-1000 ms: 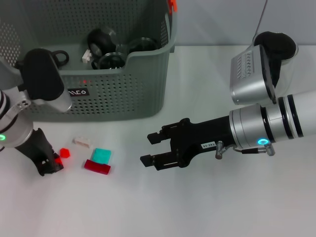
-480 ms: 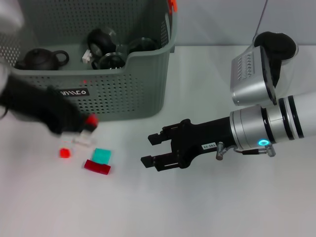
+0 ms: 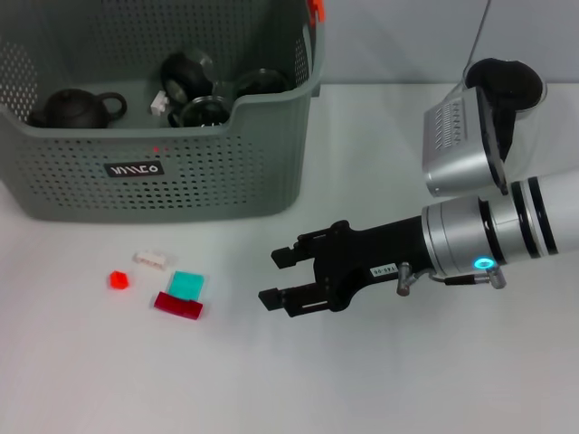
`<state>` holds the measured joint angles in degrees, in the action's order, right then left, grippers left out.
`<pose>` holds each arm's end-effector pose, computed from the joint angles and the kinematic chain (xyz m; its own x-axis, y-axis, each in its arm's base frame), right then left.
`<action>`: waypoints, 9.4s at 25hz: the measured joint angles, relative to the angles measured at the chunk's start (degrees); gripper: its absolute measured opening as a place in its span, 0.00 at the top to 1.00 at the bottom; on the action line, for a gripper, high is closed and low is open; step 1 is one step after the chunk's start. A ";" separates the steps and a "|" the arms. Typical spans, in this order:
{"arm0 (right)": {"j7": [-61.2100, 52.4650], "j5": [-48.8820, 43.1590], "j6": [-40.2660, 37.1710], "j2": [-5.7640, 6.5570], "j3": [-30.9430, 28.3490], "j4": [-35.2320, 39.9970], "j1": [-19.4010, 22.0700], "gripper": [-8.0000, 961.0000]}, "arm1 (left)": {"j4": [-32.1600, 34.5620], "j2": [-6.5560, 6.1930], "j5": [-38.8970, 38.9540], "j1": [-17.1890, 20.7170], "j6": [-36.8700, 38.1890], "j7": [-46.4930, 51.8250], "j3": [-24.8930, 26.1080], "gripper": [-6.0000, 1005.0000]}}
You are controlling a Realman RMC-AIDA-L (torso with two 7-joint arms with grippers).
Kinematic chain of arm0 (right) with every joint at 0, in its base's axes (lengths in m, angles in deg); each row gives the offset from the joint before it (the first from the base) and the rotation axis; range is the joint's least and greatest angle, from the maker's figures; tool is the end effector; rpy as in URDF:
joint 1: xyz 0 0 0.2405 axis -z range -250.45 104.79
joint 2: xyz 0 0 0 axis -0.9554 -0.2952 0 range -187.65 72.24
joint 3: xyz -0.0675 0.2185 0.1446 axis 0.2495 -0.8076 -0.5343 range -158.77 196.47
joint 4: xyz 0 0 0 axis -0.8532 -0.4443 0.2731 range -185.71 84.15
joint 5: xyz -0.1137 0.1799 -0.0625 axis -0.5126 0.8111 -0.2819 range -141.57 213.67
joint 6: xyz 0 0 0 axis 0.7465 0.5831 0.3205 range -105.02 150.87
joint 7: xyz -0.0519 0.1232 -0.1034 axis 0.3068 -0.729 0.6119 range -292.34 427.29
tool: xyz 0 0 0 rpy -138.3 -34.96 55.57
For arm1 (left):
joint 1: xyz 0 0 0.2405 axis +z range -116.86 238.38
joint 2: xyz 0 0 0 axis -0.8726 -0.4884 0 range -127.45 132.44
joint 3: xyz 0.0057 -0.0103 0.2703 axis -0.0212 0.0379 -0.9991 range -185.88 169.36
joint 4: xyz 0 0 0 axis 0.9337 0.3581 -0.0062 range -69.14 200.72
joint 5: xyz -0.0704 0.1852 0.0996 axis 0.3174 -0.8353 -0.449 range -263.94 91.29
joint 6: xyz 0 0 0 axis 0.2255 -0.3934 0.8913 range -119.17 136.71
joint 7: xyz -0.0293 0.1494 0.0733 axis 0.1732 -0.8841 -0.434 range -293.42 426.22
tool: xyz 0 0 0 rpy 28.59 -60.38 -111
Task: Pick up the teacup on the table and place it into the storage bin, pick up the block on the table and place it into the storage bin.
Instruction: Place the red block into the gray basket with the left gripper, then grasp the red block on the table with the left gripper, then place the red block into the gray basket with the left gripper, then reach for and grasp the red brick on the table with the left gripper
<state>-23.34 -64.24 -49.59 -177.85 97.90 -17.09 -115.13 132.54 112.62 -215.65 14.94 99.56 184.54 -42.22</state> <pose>0.1751 0.3690 -0.1311 0.9159 -0.3088 -0.2564 -0.3086 -0.9503 0.0421 -0.1707 0.4589 0.1393 0.8382 0.3703 0.4004 0.5288 -0.7313 -0.4308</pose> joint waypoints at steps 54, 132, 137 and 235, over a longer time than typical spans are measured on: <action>0.86 0.26 0.98 0.00 -1.80 0.42 -0.62 0.30 | 1.74 13.31 -18.71 19.62 -1.07 -25.36 -8.95 0.08; 0.44 0.19 1.60 0.00 -1.80 -1.23 -0.72 0.30 | -7.47 4.72 -0.78 3.33 -16.58 -0.87 -3.48 0.80; 0.63 0.23 1.84 0.00 -1.80 -1.32 -0.70 0.30 | -6.34 5.48 0.86 3.98 -17.25 -0.95 -3.08 0.58; -1.55 0.45 4.33 0.00 -4.87 -2.39 -2.17 0.30 | -9.40 12.95 -17.63 16.65 -8.15 -38.77 -17.02 0.43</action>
<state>-24.89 -63.80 -45.26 -177.85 93.03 -19.48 -117.30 123.14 125.56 -233.28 31.59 91.41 145.77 -59.24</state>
